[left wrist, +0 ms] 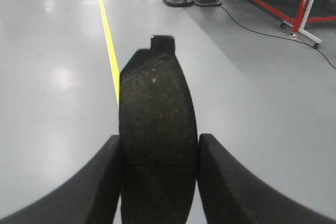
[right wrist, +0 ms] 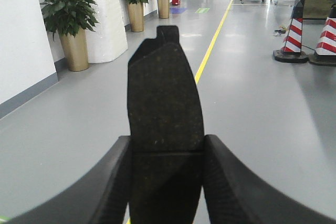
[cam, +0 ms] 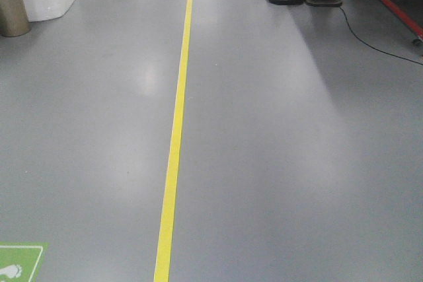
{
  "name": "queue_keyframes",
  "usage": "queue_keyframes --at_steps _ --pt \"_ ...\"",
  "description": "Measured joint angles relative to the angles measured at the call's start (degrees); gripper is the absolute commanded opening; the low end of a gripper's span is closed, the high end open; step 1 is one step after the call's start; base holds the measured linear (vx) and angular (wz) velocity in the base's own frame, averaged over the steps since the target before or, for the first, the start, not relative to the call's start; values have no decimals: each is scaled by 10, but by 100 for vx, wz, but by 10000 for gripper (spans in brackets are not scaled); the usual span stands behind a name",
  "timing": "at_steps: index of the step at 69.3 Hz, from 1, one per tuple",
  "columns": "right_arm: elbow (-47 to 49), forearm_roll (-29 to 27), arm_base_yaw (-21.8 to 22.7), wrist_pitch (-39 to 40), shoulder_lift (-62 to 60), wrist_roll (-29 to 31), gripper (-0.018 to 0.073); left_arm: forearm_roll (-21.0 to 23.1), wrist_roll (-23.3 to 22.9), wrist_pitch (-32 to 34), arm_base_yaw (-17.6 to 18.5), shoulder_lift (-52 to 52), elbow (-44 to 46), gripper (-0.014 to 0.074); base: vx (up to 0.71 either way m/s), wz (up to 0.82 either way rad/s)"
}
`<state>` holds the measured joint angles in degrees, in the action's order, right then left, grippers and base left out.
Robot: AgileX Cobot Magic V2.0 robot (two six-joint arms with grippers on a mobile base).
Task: Move and align brake pads A on conveyor
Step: 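Drive the base along the yellow floor line holding both pads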
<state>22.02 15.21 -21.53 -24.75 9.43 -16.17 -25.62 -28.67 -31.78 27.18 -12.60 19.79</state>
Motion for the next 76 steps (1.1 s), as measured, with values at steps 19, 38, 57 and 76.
queue_keyframes --at_steps 19,38,57,76 --pt "0 0 0 0 0 0 -4 0 0 0 0 0 0 -6 51 10" --pt "0 0 0 0 0 0 -4 0 0 0 0 0 0 -6 58 14" --pt "0 0 0 0 0 0 -4 0 0 0 0 0 0 -6 63 11" --pt "0 0 0 0 0 0 -4 0 0 0 0 0 0 -6 65 -7"
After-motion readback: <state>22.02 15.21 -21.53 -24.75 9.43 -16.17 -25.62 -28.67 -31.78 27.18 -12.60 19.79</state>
